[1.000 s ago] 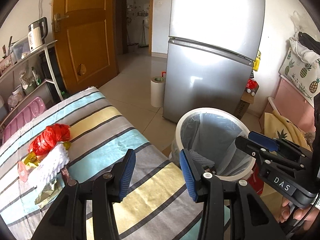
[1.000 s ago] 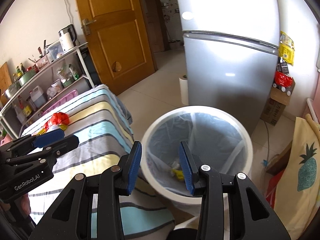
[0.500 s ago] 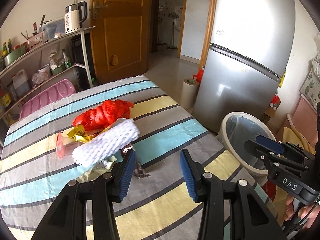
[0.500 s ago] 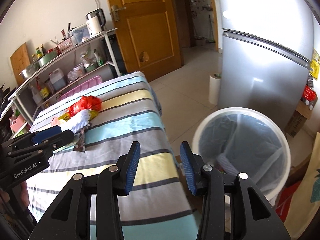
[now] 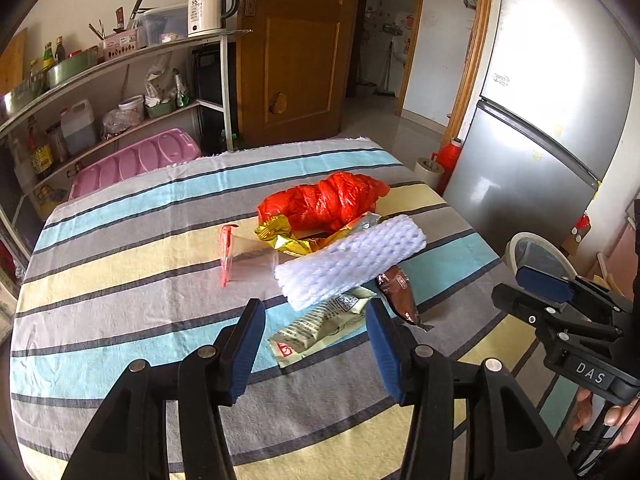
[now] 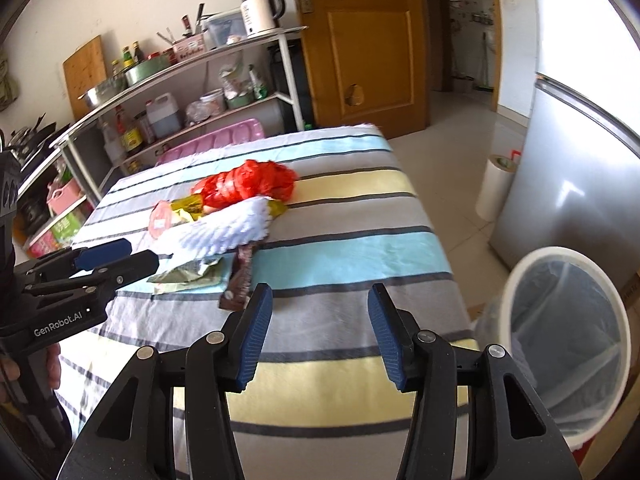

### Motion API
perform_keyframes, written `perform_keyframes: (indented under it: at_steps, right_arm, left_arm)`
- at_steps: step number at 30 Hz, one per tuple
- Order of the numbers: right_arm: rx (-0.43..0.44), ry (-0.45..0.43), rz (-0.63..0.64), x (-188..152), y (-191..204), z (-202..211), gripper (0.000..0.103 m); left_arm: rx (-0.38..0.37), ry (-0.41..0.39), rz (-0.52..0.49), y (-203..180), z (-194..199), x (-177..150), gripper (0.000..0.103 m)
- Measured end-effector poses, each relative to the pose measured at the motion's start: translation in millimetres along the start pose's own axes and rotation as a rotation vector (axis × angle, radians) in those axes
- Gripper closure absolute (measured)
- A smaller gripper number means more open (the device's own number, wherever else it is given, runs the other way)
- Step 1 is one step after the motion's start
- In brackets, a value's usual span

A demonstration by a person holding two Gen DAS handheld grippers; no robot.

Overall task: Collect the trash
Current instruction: 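Return both tools to the table above the remaining trash, then grasp the cream snack packet with the left gripper while the right gripper grasps a brown chocolate wrapper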

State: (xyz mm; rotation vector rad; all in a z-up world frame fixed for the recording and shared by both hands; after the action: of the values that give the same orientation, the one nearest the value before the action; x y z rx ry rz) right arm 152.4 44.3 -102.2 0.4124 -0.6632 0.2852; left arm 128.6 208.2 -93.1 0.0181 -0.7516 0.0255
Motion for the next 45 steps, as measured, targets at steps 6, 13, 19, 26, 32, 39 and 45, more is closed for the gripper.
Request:
perform_keyframes:
  at_steps: [6, 13, 19, 26, 32, 39, 45]
  right_arm:
    - [0.050, 0.062, 0.017, 0.3, 25.8, -27.7, 0.052]
    - [0.060, 0.107, 0.053, 3.7, 43.3, -52.1, 0.052]
    - [0.051, 0.143, 0.094, 2.6, 47.9, -69.2, 0.052]
    - [0.068, 0.159, 0.100, 0.4, 45.6, -74.6, 0.065]
    - [0.065, 0.164, 0.120, -3.0, 46.4, -76.8, 0.083]
    - [0.059, 0.154, 0.109, -5.3, 40.9, -72.1, 0.086]
    - [0.057, 0.147, 0.070, -7.0, 32.0, -66.0, 0.086]
  left_arm:
    - [-0.026, 0.024, 0.013, 11.5, -11.1, -3.7, 0.051]
    - [-0.061, 0.052, 0.004, 11.5, -20.7, -13.2, 0.051]
    - [-0.090, 0.073, -0.009, 5.5, -29.5, -18.7, 0.050]
    - [-0.105, 0.103, -0.032, 0.5, -41.2, -23.0, 0.050]
    - [-0.113, 0.098, -0.052, -4.2, -44.1, -20.9, 0.050]
    - [-0.122, 0.099, -0.064, -12.5, -47.3, -20.3, 0.050]
    - [-0.090, 0.099, -0.087, -15.6, -47.9, -19.8, 0.060]
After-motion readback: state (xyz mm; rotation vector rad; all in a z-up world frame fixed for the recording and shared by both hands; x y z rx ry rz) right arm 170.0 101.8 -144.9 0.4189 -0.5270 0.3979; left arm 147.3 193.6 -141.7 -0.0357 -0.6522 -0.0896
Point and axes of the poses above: each gripper's, at about its wrist camera, not at the fingertips, and z roughly against the way its jaws point, y to its left, x to its top, the point moved 10 cm from there along -z, roughly the way its jaws point, and after that the axes turned 9 degrees about -z, right-handed, at the moved point
